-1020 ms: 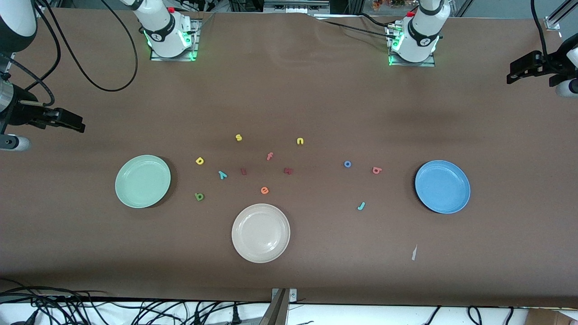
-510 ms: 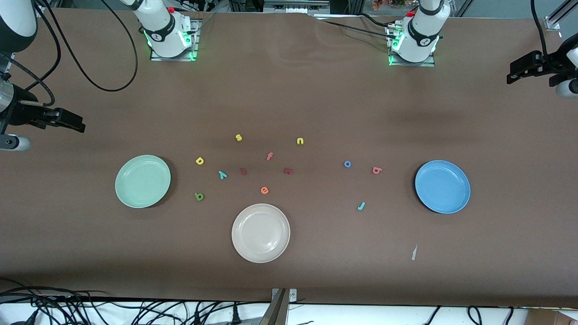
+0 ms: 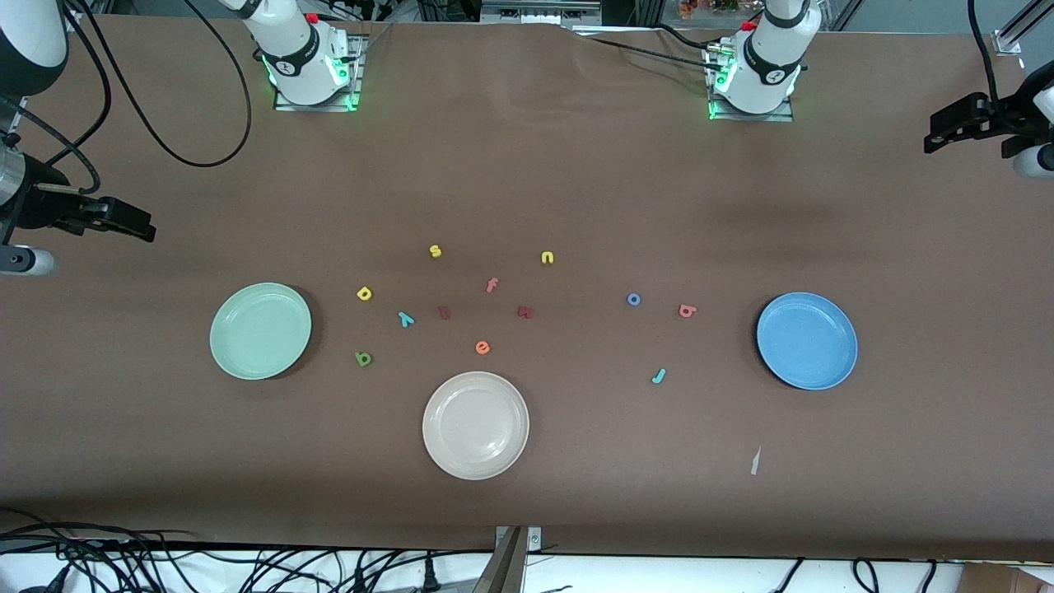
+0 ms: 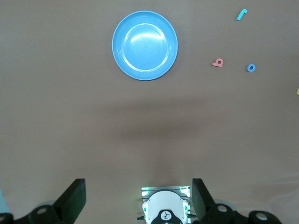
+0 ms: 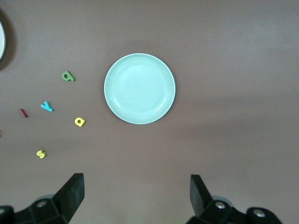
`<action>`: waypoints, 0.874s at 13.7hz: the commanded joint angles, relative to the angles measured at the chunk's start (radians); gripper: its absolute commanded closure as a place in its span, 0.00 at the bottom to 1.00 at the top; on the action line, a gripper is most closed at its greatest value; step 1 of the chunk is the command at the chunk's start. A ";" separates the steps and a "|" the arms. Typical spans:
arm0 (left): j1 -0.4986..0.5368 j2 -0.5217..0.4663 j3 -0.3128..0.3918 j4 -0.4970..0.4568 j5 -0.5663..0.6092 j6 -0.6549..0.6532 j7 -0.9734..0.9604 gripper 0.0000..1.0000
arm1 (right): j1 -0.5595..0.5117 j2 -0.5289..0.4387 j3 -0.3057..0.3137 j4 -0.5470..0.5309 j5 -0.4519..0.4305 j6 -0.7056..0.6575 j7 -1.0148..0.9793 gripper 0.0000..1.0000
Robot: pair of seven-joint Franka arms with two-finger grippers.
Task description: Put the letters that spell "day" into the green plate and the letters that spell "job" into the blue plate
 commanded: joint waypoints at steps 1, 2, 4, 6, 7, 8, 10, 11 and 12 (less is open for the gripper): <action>-0.001 0.009 0.002 0.024 0.007 -0.003 0.004 0.00 | -0.008 -0.016 0.003 -0.019 0.016 -0.001 -0.016 0.00; -0.001 0.009 0.002 0.024 0.007 -0.003 0.004 0.00 | -0.008 -0.016 0.003 -0.019 0.016 -0.001 -0.016 0.00; -0.001 0.009 0.002 0.024 0.007 -0.003 0.004 0.00 | -0.008 -0.016 0.003 -0.017 0.016 -0.001 -0.016 0.00; -0.001 0.009 0.002 0.024 0.007 -0.003 0.004 0.00 | -0.008 -0.016 0.003 -0.019 0.016 -0.001 -0.016 0.00; -0.003 0.009 0.002 0.024 0.004 -0.003 0.004 0.00 | -0.008 -0.016 0.003 -0.017 0.016 -0.001 -0.016 0.00; -0.006 0.010 0.002 0.024 -0.005 -0.003 0.004 0.00 | -0.008 -0.016 0.003 -0.019 0.016 -0.001 -0.016 0.00; -0.012 0.012 -0.001 0.025 -0.006 0.017 0.004 0.00 | -0.008 -0.016 0.003 -0.019 0.016 -0.003 -0.016 0.00; -0.012 0.013 -0.001 0.025 -0.019 0.029 0.004 0.00 | -0.008 -0.016 0.003 -0.017 0.016 -0.003 -0.016 0.00; -0.011 0.024 -0.001 0.025 -0.035 0.035 0.004 0.00 | -0.008 -0.016 0.003 -0.017 0.016 -0.001 -0.016 0.00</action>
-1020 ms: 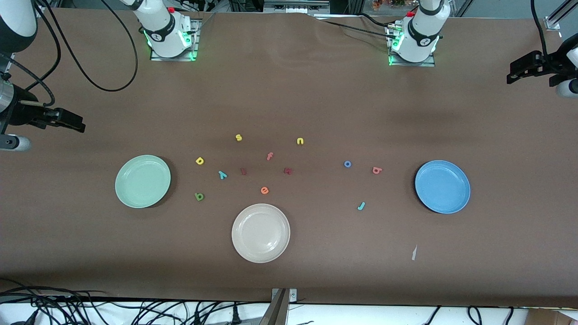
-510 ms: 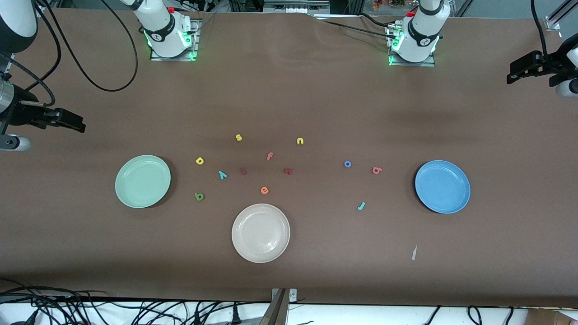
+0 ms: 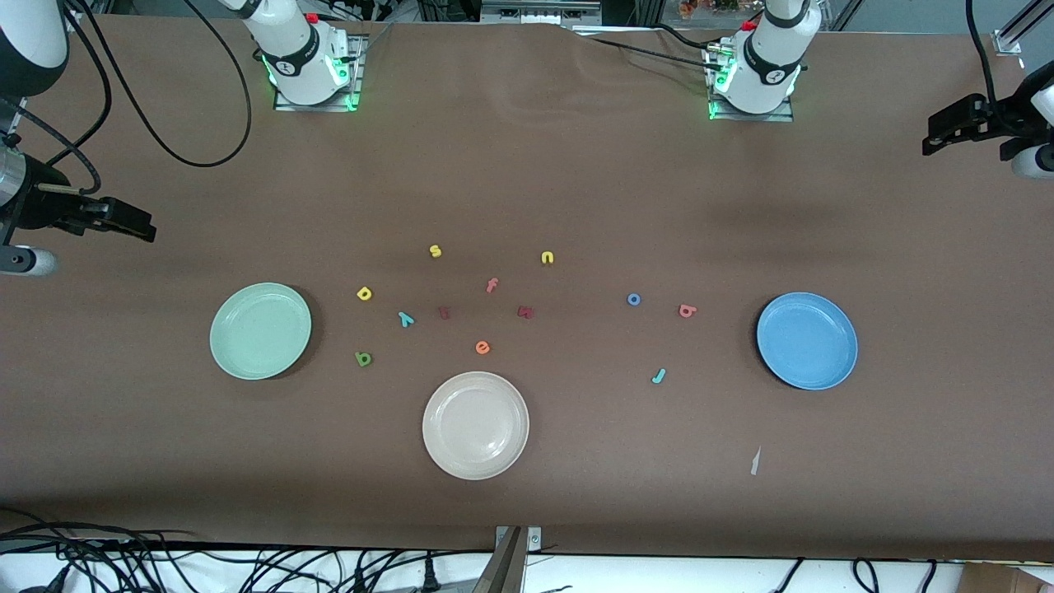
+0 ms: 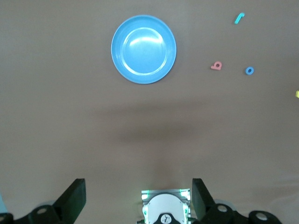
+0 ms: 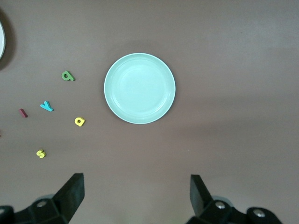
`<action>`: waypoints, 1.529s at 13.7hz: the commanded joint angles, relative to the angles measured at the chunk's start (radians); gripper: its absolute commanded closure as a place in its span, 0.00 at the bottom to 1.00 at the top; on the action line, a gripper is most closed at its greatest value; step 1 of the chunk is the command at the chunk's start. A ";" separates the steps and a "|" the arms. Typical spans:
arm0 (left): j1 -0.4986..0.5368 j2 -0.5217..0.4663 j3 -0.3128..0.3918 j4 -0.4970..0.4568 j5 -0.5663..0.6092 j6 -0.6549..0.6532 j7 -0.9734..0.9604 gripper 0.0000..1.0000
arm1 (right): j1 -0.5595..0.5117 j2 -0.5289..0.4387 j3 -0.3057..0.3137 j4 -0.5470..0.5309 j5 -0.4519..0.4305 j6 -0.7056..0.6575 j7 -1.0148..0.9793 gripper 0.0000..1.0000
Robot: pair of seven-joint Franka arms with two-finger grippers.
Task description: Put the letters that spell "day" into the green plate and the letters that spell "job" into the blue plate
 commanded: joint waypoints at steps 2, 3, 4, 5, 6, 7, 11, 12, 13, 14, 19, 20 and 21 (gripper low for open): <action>-0.005 0.029 0.001 0.025 -0.034 0.016 0.004 0.00 | -0.008 -0.016 0.003 -0.016 0.016 -0.003 -0.016 0.00; -0.005 0.030 0.001 0.025 -0.039 0.017 0.004 0.00 | -0.008 -0.016 0.003 -0.016 0.016 -0.003 -0.016 0.00; -0.005 0.030 0.001 0.025 -0.048 0.026 0.003 0.00 | -0.008 -0.016 0.003 -0.016 0.016 -0.001 -0.016 0.00; -0.004 0.030 0.002 0.025 -0.049 0.027 0.004 0.00 | -0.006 -0.015 0.003 -0.016 0.016 -0.001 -0.016 0.00; -0.002 0.030 0.002 0.025 -0.049 0.027 0.004 0.00 | -0.002 0.005 0.003 -0.016 0.016 -0.001 -0.015 0.00; -0.001 0.030 0.002 0.025 -0.049 0.028 0.004 0.00 | 0.001 0.018 0.006 -0.013 0.016 0.000 -0.016 0.00; -0.002 0.035 -0.024 0.028 -0.056 0.033 0.000 0.00 | 0.020 0.061 0.022 -0.013 0.072 -0.001 -0.032 0.00; -0.002 0.035 -0.021 0.039 -0.052 0.033 0.001 0.00 | 0.026 0.083 0.023 -0.013 0.077 -0.001 -0.029 0.00; -0.001 0.033 -0.019 0.038 -0.054 0.031 0.001 0.00 | 0.043 0.091 0.031 -0.018 0.082 -0.001 -0.024 0.00; 0.001 0.033 -0.018 0.039 -0.054 0.031 0.001 0.00 | 0.059 0.122 0.034 -0.018 0.080 0.005 -0.024 0.00; 0.013 0.018 -0.021 0.009 -0.066 0.059 0.003 0.00 | 0.156 0.200 0.038 -0.119 0.088 0.228 0.008 0.00; 0.013 0.003 -0.021 -0.013 -0.066 0.071 0.003 0.00 | 0.173 0.200 0.048 -0.177 0.105 0.322 0.037 0.00; 0.015 -0.020 -0.021 -0.046 -0.066 0.097 0.003 0.00 | 0.185 0.203 0.051 -0.231 0.114 0.396 0.066 0.00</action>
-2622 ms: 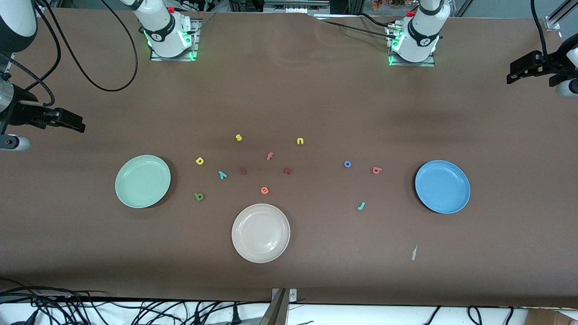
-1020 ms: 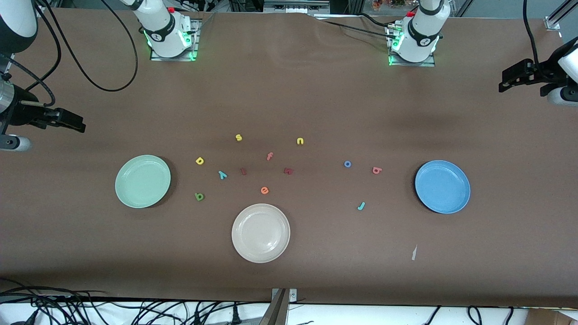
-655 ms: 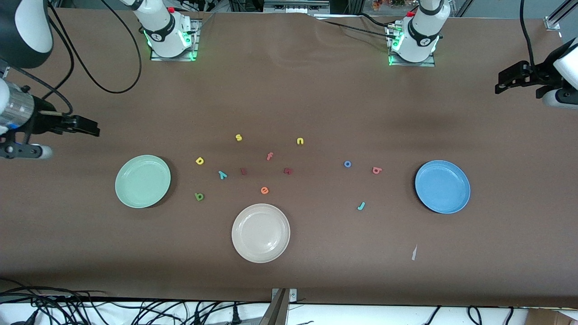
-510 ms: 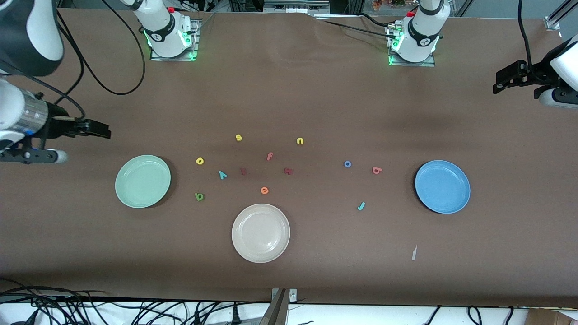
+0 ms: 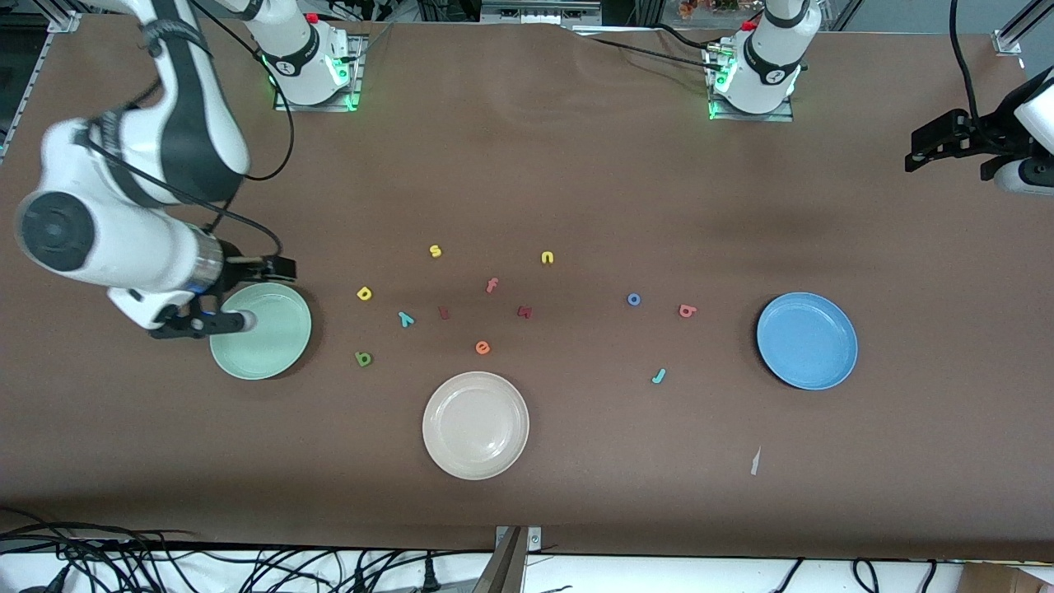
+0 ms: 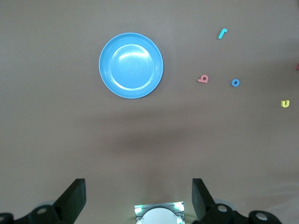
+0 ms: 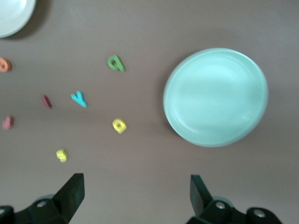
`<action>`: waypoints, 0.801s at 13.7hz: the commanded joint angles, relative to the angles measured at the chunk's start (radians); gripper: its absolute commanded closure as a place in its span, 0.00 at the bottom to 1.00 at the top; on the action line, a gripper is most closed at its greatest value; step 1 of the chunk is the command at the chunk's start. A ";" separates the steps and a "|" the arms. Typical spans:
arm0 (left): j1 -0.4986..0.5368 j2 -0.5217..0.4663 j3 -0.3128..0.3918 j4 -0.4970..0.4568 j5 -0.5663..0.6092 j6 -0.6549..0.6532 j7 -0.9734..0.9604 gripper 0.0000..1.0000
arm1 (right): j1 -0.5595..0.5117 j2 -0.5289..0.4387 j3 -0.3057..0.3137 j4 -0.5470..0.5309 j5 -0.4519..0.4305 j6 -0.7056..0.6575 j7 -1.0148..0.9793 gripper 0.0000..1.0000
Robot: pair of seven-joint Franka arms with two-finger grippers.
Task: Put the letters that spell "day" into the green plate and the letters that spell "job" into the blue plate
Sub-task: 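Move the right gripper to the yellow letter while the left gripper approaches the pink letter, then grasp the yellow letter with the right gripper while the left gripper lowers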
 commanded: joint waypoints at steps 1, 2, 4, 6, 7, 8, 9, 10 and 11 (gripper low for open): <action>0.014 -0.061 -0.002 -0.083 -0.029 0.059 0.005 0.00 | 0.043 0.001 0.005 -0.141 0.024 0.179 0.062 0.00; 0.014 -0.063 -0.002 -0.096 -0.031 0.070 0.010 0.00 | 0.054 0.039 0.006 -0.146 0.024 0.209 0.067 0.00; 0.015 -0.044 -0.004 -0.117 -0.043 0.104 0.011 0.00 | 0.065 0.091 0.012 -0.151 0.025 0.275 0.070 0.00; 0.014 -0.030 -0.013 -0.172 -0.083 0.173 0.013 0.00 | 0.066 0.114 0.029 -0.200 0.025 0.366 0.103 0.00; 0.009 -0.021 -0.016 -0.194 -0.084 0.203 0.014 0.00 | 0.066 0.113 0.040 -0.247 0.024 0.438 0.116 0.00; 0.000 0.003 -0.019 -0.197 -0.084 0.220 0.014 0.00 | 0.066 0.113 0.049 -0.281 0.024 0.481 0.119 0.00; -0.012 0.031 -0.031 -0.196 -0.084 0.237 0.013 0.00 | 0.066 0.113 0.049 -0.313 0.024 0.522 0.119 0.00; -0.028 0.054 -0.033 -0.196 -0.084 0.259 0.013 0.00 | 0.066 0.113 0.049 -0.350 0.024 0.573 0.119 0.00; -0.049 0.080 -0.033 -0.196 -0.084 0.280 0.013 0.00 | 0.068 0.113 0.051 -0.379 0.024 0.622 0.119 0.00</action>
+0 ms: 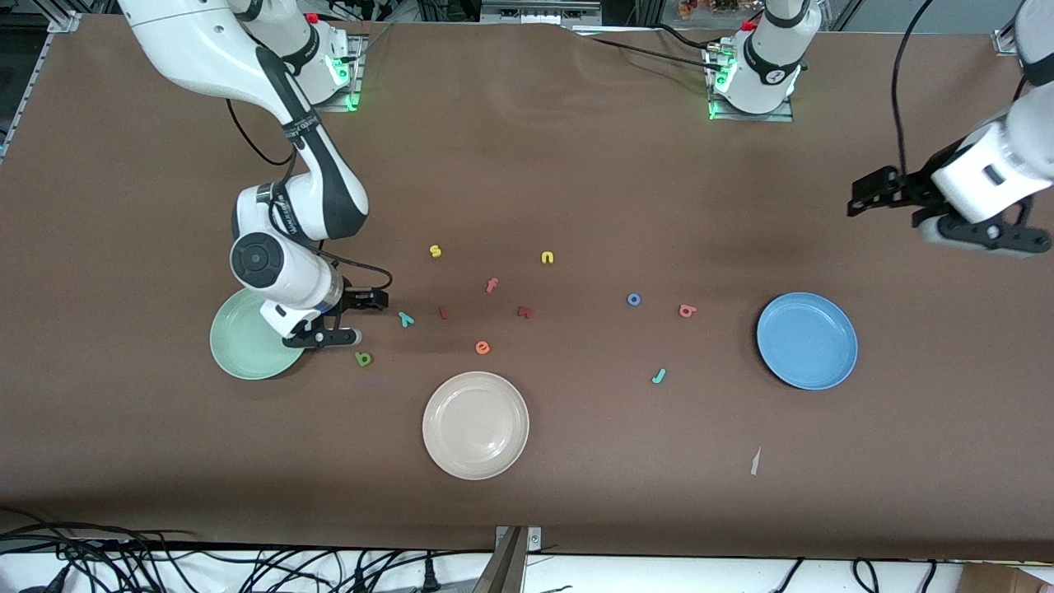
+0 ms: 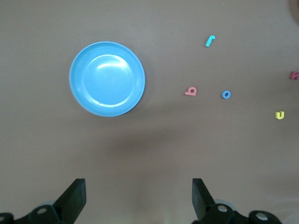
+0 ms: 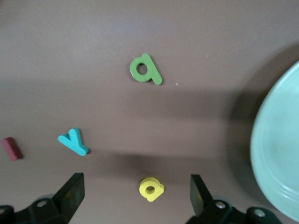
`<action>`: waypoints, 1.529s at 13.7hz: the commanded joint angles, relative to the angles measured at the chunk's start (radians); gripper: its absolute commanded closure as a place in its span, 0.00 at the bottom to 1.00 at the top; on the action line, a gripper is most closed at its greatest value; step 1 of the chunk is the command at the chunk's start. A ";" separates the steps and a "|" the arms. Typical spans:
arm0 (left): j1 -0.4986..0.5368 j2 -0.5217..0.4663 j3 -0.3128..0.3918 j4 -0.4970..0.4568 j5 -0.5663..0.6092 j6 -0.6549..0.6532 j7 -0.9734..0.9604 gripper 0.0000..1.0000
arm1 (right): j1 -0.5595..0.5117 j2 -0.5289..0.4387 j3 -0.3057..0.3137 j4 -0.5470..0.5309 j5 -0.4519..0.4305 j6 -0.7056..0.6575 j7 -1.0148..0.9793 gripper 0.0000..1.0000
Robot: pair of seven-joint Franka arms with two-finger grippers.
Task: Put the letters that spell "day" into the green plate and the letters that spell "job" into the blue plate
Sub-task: 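Grasp the yellow letter with the right gripper while the left gripper lowers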
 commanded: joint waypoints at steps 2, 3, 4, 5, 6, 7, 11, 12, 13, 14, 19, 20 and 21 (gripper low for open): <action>-0.059 0.104 -0.001 0.006 -0.017 0.070 0.011 0.00 | -0.001 -0.022 0.012 -0.099 0.013 0.110 0.008 0.00; -0.082 0.149 -0.001 0.007 -0.016 0.099 0.012 0.00 | -0.001 -0.017 0.012 -0.104 0.013 0.112 0.008 0.05; -0.101 0.199 0.001 0.006 -0.014 0.122 0.012 0.00 | 0.005 -0.008 0.015 -0.105 0.013 0.115 0.008 0.08; -0.116 0.270 -0.001 0.006 -0.011 0.136 0.011 0.00 | 0.007 -0.008 0.015 -0.107 0.013 0.110 0.008 0.12; -0.119 0.302 -0.001 0.007 -0.016 0.143 0.014 0.00 | 0.007 -0.008 0.015 -0.111 0.013 0.107 0.006 0.16; -0.118 0.324 0.001 0.006 -0.017 0.180 0.023 0.00 | 0.007 -0.008 0.015 -0.116 0.013 0.107 0.003 0.21; -0.122 0.371 -0.002 -0.029 -0.103 0.356 0.032 0.00 | 0.005 -0.006 0.015 -0.128 0.013 0.107 -0.006 0.33; -0.138 0.375 -0.002 -0.073 -0.135 0.433 0.029 0.00 | 0.005 -0.006 0.015 -0.128 0.013 0.107 -0.006 0.35; -0.156 0.375 -0.004 -0.121 -0.139 0.506 0.023 0.00 | 0.004 -0.005 0.015 -0.128 0.013 0.107 -0.007 0.38; -0.168 0.375 -0.007 -0.161 -0.139 0.568 0.021 0.00 | -0.001 0.001 0.015 -0.128 0.013 0.109 -0.018 0.40; -0.193 0.433 -0.035 -0.229 -0.137 0.708 0.023 0.00 | -0.009 0.008 0.014 -0.128 0.013 0.109 -0.024 0.47; -0.202 0.448 -0.035 -0.230 -0.137 0.732 0.021 0.00 | -0.009 0.009 0.014 -0.128 0.013 0.109 -0.024 0.49; -0.214 0.465 -0.035 -0.243 -0.137 0.763 0.021 0.00 | -0.009 0.012 0.014 -0.128 0.013 0.109 -0.023 0.51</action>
